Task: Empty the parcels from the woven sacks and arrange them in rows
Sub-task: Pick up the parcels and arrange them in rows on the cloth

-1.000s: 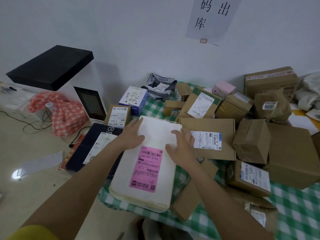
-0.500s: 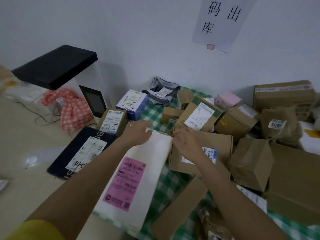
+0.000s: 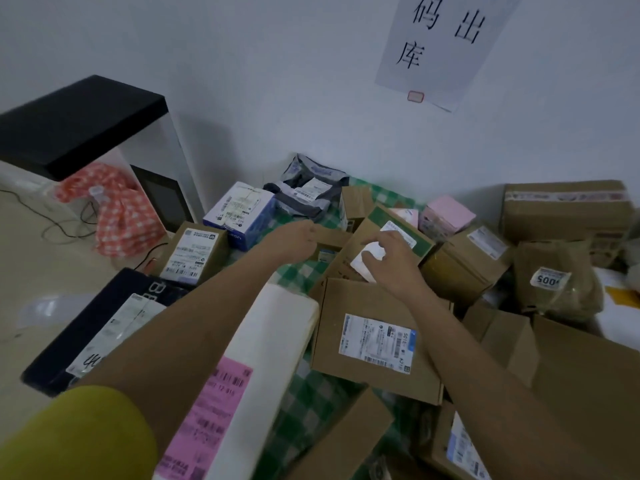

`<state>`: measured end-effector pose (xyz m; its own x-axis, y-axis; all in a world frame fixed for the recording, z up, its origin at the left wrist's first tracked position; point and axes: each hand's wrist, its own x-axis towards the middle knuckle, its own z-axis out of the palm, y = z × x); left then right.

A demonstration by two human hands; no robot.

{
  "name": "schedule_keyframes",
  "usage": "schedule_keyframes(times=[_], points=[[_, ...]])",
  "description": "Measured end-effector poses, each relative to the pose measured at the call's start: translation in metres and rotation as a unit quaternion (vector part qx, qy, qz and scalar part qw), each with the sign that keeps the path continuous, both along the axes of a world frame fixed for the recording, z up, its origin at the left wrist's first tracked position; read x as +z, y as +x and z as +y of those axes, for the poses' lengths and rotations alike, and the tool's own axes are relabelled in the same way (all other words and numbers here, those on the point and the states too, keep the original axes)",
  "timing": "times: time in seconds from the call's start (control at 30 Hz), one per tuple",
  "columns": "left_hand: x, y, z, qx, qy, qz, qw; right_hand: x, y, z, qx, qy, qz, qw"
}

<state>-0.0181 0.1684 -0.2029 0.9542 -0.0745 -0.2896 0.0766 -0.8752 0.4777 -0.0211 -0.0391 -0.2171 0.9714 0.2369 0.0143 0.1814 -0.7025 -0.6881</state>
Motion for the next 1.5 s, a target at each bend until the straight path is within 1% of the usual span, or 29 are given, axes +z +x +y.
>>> schedule_keyframes(times=[0.17,0.33,0.5,0.63,0.73,0.8,0.9,0.97,1.0,1.07,1.13,1.2,1.33,1.4,1.43,1.5], points=[[-0.019,0.040,0.010,-0.008,-0.003,0.043,0.999,-0.011,0.035,0.022,0.012,-0.053,0.005,0.998],[-0.046,0.087,0.022,-0.038,0.019,0.068,0.997,-0.024,0.072,0.047,0.039,-0.092,-0.019,0.995],[-0.062,0.117,0.022,-0.052,0.005,0.044,0.998,-0.024,0.102,0.064,0.042,-0.162,-0.025,0.986],[-0.070,0.137,0.022,-0.024,-0.031,0.006,0.999,-0.030,0.146,0.070,0.010,-0.240,-0.011,0.971],[-0.070,0.146,0.025,0.017,-0.056,-0.024,0.998,-0.042,0.179,0.079,-0.020,-0.275,0.048,0.960],[-0.074,0.153,0.029,0.048,-0.060,-0.038,0.996,-0.052,0.202,0.088,-0.050,-0.271,0.082,0.958],[-0.078,0.161,0.032,0.066,-0.073,-0.046,0.994,-0.065,0.220,0.097,-0.120,-0.257,0.117,0.952],[-0.081,0.165,0.034,0.067,-0.078,-0.037,0.994,-0.077,0.227,0.100,-0.160,-0.228,0.194,0.941],[-0.083,0.166,0.035,0.067,-0.081,-0.030,0.994,-0.083,0.232,0.102,-0.175,-0.221,0.240,0.929],[-0.086,0.165,0.036,0.068,-0.092,-0.024,0.993,-0.089,0.235,0.103,-0.194,-0.239,0.292,0.905],[-0.086,0.163,0.038,0.075,-0.103,-0.014,0.992,-0.088,0.237,0.101,-0.202,-0.278,0.291,0.893],[-0.089,0.160,0.042,0.074,-0.099,-0.005,0.992,-0.089,0.236,0.099,-0.190,-0.314,0.265,0.892],[-0.092,0.157,0.045,0.080,-0.098,0.002,0.992,-0.087,0.231,0.100,-0.173,-0.341,0.187,0.905],[-0.090,0.157,0.044,0.090,-0.107,-0.001,0.990,-0.078,0.232,0.099,-0.183,-0.318,0.150,0.918],[-0.086,0.158,0.042,0.094,-0.113,-0.005,0.989,-0.070,0.231,0.096,-0.193,-0.290,0.137,0.927],[-0.078,0.162,0.035,0.104,-0.129,-0.009,0.986,-0.053,0.231,0.091,-0.207,-0.195,0.124,0.951]])
